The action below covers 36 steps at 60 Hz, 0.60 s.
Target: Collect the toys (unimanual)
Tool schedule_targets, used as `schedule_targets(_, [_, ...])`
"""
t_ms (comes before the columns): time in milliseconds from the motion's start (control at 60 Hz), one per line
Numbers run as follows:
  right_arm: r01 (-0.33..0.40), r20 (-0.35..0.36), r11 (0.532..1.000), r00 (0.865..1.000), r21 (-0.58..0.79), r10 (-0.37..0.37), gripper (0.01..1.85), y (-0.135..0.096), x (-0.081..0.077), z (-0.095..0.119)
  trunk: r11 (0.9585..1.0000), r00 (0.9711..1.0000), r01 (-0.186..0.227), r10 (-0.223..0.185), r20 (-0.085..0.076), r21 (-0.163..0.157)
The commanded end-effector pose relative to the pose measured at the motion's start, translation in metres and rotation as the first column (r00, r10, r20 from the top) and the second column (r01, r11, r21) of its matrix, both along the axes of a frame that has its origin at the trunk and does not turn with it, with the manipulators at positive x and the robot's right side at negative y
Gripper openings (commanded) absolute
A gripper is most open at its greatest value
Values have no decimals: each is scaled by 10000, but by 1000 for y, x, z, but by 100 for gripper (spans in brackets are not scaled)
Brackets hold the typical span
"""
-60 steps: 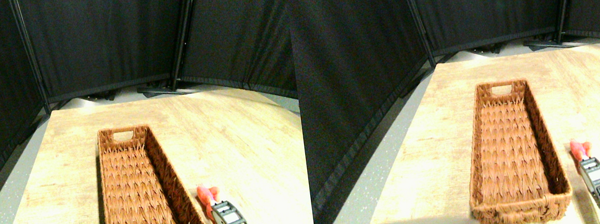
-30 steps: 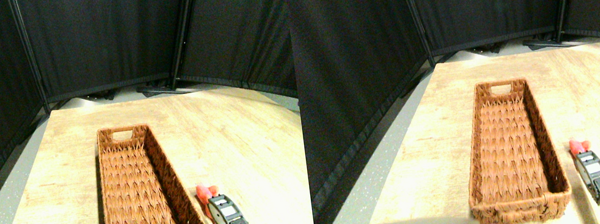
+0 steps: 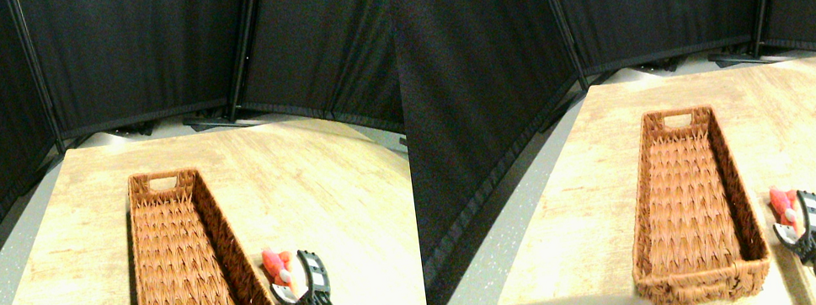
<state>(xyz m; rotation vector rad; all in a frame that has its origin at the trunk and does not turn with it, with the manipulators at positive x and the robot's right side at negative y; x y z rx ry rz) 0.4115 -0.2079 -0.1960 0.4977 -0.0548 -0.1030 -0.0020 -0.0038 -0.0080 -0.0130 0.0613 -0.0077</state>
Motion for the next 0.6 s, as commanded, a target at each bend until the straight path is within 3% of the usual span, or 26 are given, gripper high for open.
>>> schedule_targets(17, [258, 435, 9940, 9986, 1063, -306, 83, 3, 2, 7, 9999, 10000, -33, 33, 11, -158])
schedule_targets(167, [383, 698, 9861, 9963, 1619, -501, 92, 1, 3, 10, 9998, 10000, -31, 31, 1, -193])
schedule_targets(300, [142, 901, 9603, 9951, 2785, -408, 85, 5, 4, 20, 9998, 10000, -28, 29, 23, -182])
schedule_targets(467, [205, 660, 9576, 9970, 2873, -411, 78, 1, 12, 11, 9998, 10000, -56, 57, 35, -203])
schedule_targets(600, [228, 404, 8968, 9982, 4419, -453, 81, -5, 18, 2, 9996, 9999, -121, 121, -18, -242])
